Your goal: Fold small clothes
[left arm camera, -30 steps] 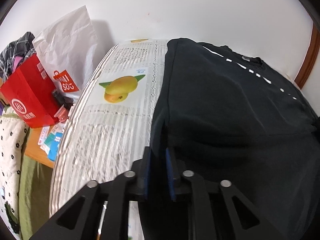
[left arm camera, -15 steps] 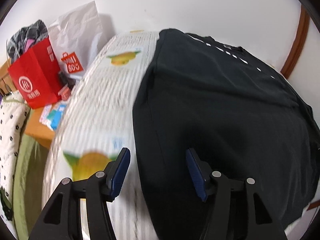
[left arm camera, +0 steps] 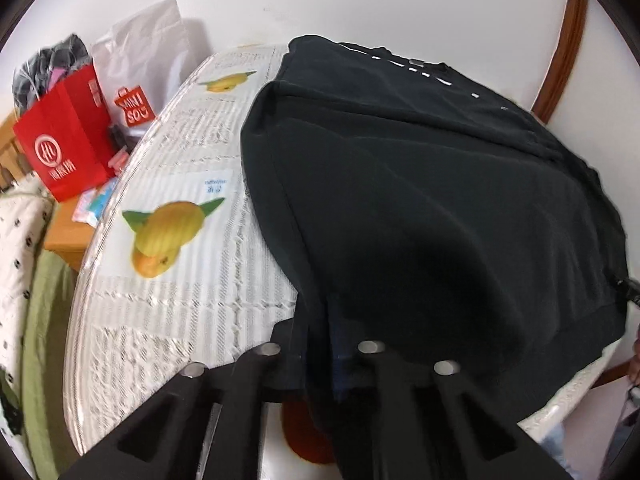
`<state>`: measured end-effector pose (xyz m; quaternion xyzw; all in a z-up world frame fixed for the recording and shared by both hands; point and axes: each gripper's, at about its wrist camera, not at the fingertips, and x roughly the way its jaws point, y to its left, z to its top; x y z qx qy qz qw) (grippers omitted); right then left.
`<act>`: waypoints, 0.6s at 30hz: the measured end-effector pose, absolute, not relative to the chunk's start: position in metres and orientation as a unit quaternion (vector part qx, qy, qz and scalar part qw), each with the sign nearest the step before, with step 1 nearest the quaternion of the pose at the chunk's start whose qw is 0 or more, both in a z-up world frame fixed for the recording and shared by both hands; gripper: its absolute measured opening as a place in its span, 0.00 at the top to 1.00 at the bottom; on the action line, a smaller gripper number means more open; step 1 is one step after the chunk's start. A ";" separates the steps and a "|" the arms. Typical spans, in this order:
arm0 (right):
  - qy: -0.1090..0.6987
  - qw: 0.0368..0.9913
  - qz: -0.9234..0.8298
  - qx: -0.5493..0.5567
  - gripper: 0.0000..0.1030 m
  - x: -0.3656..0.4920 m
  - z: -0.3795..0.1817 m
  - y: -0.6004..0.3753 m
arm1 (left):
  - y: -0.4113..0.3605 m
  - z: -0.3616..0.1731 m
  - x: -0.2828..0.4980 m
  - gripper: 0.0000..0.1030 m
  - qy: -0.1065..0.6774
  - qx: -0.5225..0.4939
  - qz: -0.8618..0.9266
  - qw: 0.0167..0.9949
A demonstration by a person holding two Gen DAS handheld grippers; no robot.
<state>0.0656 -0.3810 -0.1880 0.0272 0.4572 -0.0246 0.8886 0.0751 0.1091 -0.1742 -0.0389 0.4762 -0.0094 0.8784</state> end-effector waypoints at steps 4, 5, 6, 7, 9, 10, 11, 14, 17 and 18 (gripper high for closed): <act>0.457 0.889 -0.034 0.017 0.90 0.057 -0.183 -0.377 | 0.118 -0.171 0.071 0.94 0.482 -0.048 0.004 0.875; 0.459 0.888 -0.033 0.022 0.90 0.055 -0.183 -0.379 | 0.121 -0.170 0.067 0.94 0.481 -0.045 0.009 0.876; 0.460 0.887 -0.032 0.027 0.90 0.052 -0.183 -0.380 | 0.124 -0.169 0.063 0.94 0.481 -0.047 0.009 0.875; 0.463 0.885 -0.029 0.030 0.91 0.049 -0.183 -0.382 | 0.125 -0.170 0.060 0.94 0.483 -0.050 0.009 0.874; 0.466 0.884 -0.023 0.031 0.91 0.043 -0.185 -0.382 | 0.128 -0.171 0.055 0.94 0.489 -0.054 0.008 0.871; 0.467 0.884 -0.021 0.028 0.91 0.042 -0.185 -0.382 | 0.128 -0.173 0.052 0.94 0.491 -0.051 0.009 0.870; 0.467 0.884 -0.020 0.025 0.90 0.041 -0.185 -0.381 | 0.126 -0.173 0.050 0.94 0.490 -0.047 0.008 0.870; 0.468 0.884 -0.022 0.011 0.86 0.040 -0.183 -0.379 | 0.120 -0.170 0.048 0.92 0.480 -0.027 0.006 0.877; 0.466 0.885 -0.009 0.010 0.73 0.041 -0.175 -0.383 | 0.117 -0.160 0.052 0.91 0.467 -0.034 0.008 0.883; 0.462 0.887 -0.009 0.009 0.68 0.043 -0.173 -0.386 | 0.117 -0.156 0.055 0.89 0.464 -0.036 0.010 0.885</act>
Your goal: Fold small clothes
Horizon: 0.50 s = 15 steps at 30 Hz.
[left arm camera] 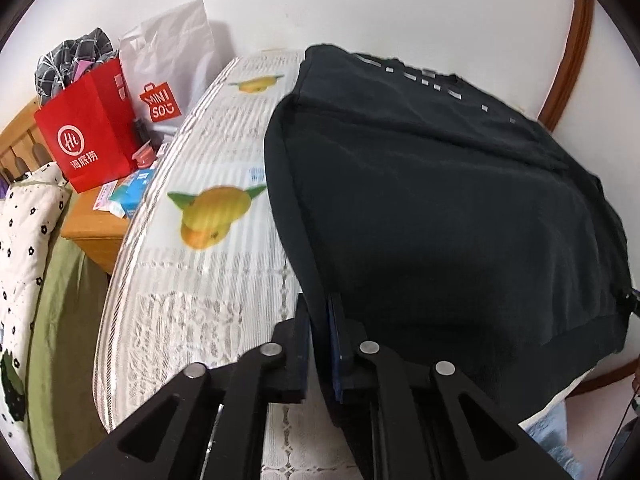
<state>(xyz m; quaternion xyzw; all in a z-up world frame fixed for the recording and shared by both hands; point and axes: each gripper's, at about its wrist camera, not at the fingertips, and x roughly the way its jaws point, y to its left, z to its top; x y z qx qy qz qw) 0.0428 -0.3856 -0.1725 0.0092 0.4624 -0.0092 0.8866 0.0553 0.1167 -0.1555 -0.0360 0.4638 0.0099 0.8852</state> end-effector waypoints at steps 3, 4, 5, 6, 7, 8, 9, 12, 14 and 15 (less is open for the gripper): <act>0.432 0.901 -0.039 0.000 0.49 0.048 -0.154 -0.400 | 0.115 -0.145 0.063 0.75 0.452 -0.029 0.013 0.892; 0.431 0.901 -0.046 0.001 0.39 0.051 -0.151 -0.405 | 0.114 -0.142 0.066 0.69 0.448 -0.027 0.014 0.894; 0.427 0.903 -0.053 0.008 0.36 0.056 -0.146 -0.415 | 0.113 -0.139 0.071 0.67 0.444 -0.025 0.015 0.896; 0.422 0.904 -0.060 0.015 0.35 0.060 -0.143 -0.425 | 0.112 -0.137 0.075 0.61 0.442 -0.023 0.016 0.897; 0.420 0.904 -0.076 0.022 0.35 0.065 -0.140 -0.436 | 0.111 -0.136 0.079 0.50 0.440 -0.023 0.016 0.898; 0.418 0.904 -0.091 0.026 0.35 0.070 -0.139 -0.447 | 0.109 -0.134 0.084 0.45 0.436 -0.022 0.014 0.900; 0.416 0.903 -0.102 0.029 0.35 0.074 -0.138 -0.456 | 0.107 -0.134 0.087 0.40 0.433 -0.021 0.013 0.901; 0.404 0.901 -0.155 0.024 0.35 0.085 -0.144 -0.487 | 0.097 -0.132 0.108 0.40 0.430 -0.015 0.020 0.903; 0.394 0.899 -0.190 0.028 0.35 0.089 -0.148 -0.507 | 0.091 -0.133 0.121 0.40 0.432 -0.013 0.023 0.902; 0.393 0.897 -0.199 0.037 0.35 0.093 -0.151 -0.520 | 0.090 -0.133 0.124 0.40 0.432 -0.013 0.021 0.901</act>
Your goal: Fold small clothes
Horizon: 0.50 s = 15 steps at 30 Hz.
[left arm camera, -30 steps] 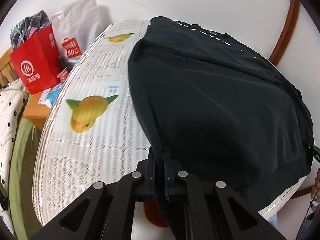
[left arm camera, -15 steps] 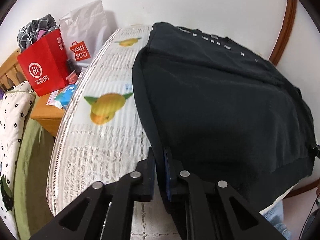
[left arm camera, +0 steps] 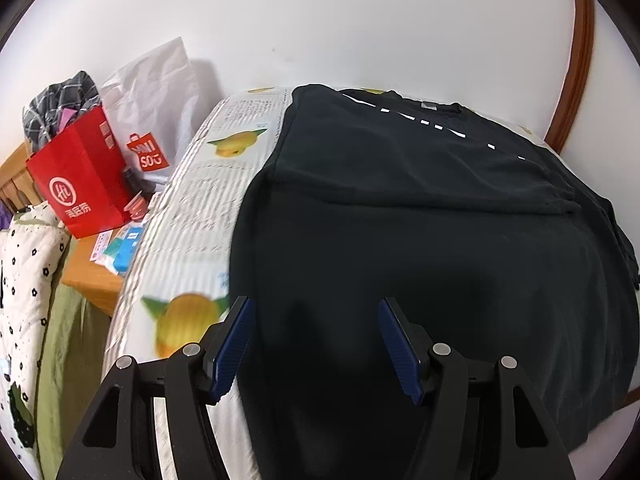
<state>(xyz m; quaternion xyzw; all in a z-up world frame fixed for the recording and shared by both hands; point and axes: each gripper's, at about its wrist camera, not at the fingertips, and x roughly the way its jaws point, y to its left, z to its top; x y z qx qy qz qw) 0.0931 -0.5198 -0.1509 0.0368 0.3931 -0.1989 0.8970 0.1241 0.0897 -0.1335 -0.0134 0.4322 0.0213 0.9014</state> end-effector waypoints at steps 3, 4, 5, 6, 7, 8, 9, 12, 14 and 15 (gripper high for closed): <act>0.395 0.892 -0.213 0.057 0.35 0.104 -0.158 -0.547 | 0.082 -0.136 0.139 0.40 0.432 -0.017 0.021 0.901; 0.397 0.889 -0.218 0.060 0.35 0.109 -0.161 -0.554 | 0.079 -0.138 0.144 0.40 0.435 -0.018 0.017 0.900; 0.401 0.886 -0.223 0.063 0.35 0.115 -0.164 -0.559 | 0.076 -0.140 0.148 0.40 0.438 -0.018 0.014 0.899; 0.404 0.885 -0.223 0.066 0.35 0.119 -0.167 -0.562 | 0.073 -0.141 0.152 0.40 0.439 -0.016 0.014 0.898; 0.406 0.885 -0.216 0.073 0.35 0.126 -0.171 -0.566 | 0.070 -0.142 0.155 0.40 0.440 -0.014 0.015 0.898; 0.408 0.885 -0.211 0.079 0.35 0.131 -0.173 -0.569 | 0.067 -0.144 0.158 0.40 0.441 -0.012 0.017 0.897; 0.414 0.882 -0.208 0.082 0.35 0.139 -0.177 -0.572 | 0.065 -0.145 0.161 0.40 0.443 -0.010 0.018 0.896; 0.436 0.870 -0.220 0.071 0.35 0.161 -0.190 -0.575 | 0.059 -0.148 0.167 0.40 0.447 -0.002 0.019 0.894; 0.432 0.870 -0.231 0.058 0.36 0.168 -0.193 -0.572 | 0.056 -0.150 0.170 0.40 0.448 0.003 0.026 0.894; 0.433 0.868 -0.234 0.056 0.36 0.170 -0.193 -0.572 | 0.057 -0.151 0.170 0.40 0.448 0.004 0.028 0.893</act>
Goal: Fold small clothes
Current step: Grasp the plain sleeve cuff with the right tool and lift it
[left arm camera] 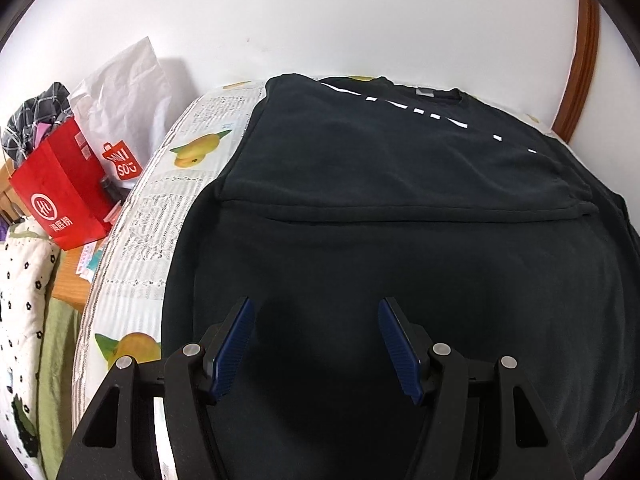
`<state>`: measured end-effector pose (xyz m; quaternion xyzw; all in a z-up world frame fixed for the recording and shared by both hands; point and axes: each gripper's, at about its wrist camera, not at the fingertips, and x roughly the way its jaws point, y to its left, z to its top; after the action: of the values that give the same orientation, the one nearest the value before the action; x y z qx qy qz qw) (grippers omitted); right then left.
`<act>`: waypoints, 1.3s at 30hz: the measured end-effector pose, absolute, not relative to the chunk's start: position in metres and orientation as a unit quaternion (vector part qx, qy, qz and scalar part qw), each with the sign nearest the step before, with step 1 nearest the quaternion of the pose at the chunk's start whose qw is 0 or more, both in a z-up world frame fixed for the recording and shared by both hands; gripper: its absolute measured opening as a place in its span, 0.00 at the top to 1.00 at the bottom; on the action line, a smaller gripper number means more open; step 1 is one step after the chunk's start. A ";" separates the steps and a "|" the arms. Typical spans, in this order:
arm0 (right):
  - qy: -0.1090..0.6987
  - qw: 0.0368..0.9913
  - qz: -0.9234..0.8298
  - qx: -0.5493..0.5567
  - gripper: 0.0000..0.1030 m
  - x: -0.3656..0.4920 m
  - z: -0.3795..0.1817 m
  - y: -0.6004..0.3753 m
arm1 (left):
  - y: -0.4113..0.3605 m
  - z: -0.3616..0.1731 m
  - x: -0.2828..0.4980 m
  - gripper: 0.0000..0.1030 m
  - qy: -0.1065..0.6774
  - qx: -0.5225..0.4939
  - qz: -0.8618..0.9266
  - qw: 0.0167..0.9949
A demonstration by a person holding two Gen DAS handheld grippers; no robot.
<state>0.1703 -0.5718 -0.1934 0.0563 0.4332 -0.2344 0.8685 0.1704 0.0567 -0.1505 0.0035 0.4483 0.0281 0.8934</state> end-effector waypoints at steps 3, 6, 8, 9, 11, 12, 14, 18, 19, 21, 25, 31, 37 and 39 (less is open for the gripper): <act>0.433 0.864 -0.254 0.039 0.74 0.175 -0.192 -0.570 | 0.061 -0.155 0.171 0.40 0.455 -0.001 0.033 0.890; 0.437 0.861 -0.258 0.004 0.90 0.178 -0.189 -0.564 | 0.068 -0.155 0.168 0.40 0.456 -0.002 0.036 0.889; 0.435 0.862 -0.259 0.005 0.90 0.177 -0.183 -0.562 | 0.072 -0.154 0.167 0.40 0.455 0.000 0.037 0.889; 0.432 0.865 -0.256 0.010 0.90 0.176 -0.178 -0.561 | 0.073 -0.154 0.167 0.40 0.456 -0.001 0.037 0.889; 0.413 0.877 -0.243 0.028 0.90 0.172 -0.160 -0.555 | 0.078 -0.157 0.165 0.40 0.464 -0.007 0.031 0.885; 0.408 0.881 -0.238 0.034 0.90 0.170 -0.152 -0.552 | 0.082 -0.159 0.163 0.40 0.465 -0.012 0.030 0.885; 0.396 0.890 -0.220 0.049 0.91 0.168 -0.131 -0.542 | 0.085 -0.162 0.159 0.40 0.466 -0.015 0.026 0.884; 0.380 0.906 -0.178 0.055 0.91 0.173 -0.098 -0.515 | 0.089 -0.164 0.151 0.39 0.464 -0.013 0.016 0.886; 0.379 0.908 -0.170 0.056 0.91 0.175 -0.092 -0.509 | 0.089 -0.163 0.149 0.39 0.462 -0.014 0.013 0.886; 0.377 0.913 -0.143 0.063 0.91 0.182 -0.078 -0.491 | 0.092 -0.162 0.146 0.37 0.461 -0.018 0.004 0.887; 0.376 0.919 -0.096 0.064 0.91 0.200 -0.060 -0.454 | 0.095 -0.159 0.151 0.37 0.463 -0.028 0.000 0.886; 0.374 0.925 -0.032 0.052 0.91 0.218 -0.040 -0.376 | 0.094 -0.158 0.154 0.35 0.444 -0.007 0.012 0.896; 0.371 0.927 0.042 0.031 0.91 0.248 -0.027 -0.286 | 0.100 -0.168 0.158 0.33 0.444 -0.012 0.009 0.896; 0.371 0.926 0.063 0.019 0.91 0.257 -0.029 -0.255 | 0.103 -0.170 0.159 0.30 0.444 -0.023 0.007 0.896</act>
<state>0.2565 -0.2554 -0.0294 0.0192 0.3710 0.0633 0.9263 0.1590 0.1029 -0.1697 -0.0234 0.4437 0.0069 0.8958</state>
